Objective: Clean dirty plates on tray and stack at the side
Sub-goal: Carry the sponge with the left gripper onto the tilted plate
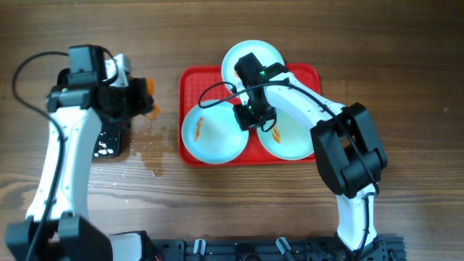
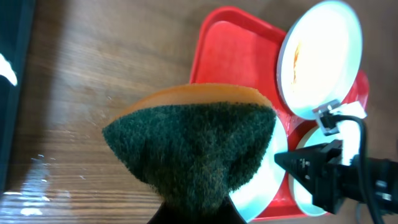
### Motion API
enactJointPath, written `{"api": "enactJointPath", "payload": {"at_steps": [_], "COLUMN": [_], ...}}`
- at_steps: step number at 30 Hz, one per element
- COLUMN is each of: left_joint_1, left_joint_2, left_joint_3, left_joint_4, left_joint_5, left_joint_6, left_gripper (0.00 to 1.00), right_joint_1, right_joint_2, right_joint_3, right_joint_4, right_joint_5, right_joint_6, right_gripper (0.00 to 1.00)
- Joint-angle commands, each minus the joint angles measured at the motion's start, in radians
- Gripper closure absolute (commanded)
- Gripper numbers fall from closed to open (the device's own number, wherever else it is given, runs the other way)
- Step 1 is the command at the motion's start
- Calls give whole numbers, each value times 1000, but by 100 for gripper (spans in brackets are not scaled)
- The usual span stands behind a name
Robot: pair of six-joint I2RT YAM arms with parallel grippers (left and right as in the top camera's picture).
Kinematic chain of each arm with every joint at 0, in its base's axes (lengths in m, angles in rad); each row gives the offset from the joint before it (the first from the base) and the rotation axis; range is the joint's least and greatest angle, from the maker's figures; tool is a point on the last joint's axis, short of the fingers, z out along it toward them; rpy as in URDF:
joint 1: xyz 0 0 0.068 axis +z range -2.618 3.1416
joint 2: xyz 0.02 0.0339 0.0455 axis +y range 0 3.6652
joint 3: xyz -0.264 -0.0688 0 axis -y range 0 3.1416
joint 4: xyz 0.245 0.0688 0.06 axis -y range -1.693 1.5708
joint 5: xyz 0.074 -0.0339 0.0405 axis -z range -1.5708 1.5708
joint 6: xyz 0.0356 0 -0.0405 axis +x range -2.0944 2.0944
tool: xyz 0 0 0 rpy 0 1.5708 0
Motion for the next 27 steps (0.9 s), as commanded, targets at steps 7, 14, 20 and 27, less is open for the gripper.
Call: {"api": "enactJointPath", "payload": {"at_steps": [7,14,20,27], "left_joint_1": [-151,-224,-282,-331], "left_joint_2": [132,200,228,234], "left_joint_3": [1,1,0,-1], "left_joint_4": [4,-16,-64,-71], "left_joint_5": [83,83,82,82], "left_joint_6": [1,-6,-10,-10], "left_gripper": [96,96,96,96], "right_joint_1": [9,9,9,8], "right_joint_2": [24,24,24,24], "right_joint_3": [-21,-21,-21,-21], "right_joint_4": [-25,-23,5,21], "right_joint_5": [-139,-138,-97,-44], "right_joint_6": [-204,-171,-79,-14], "right_gripper": [95,92,94,95]}}
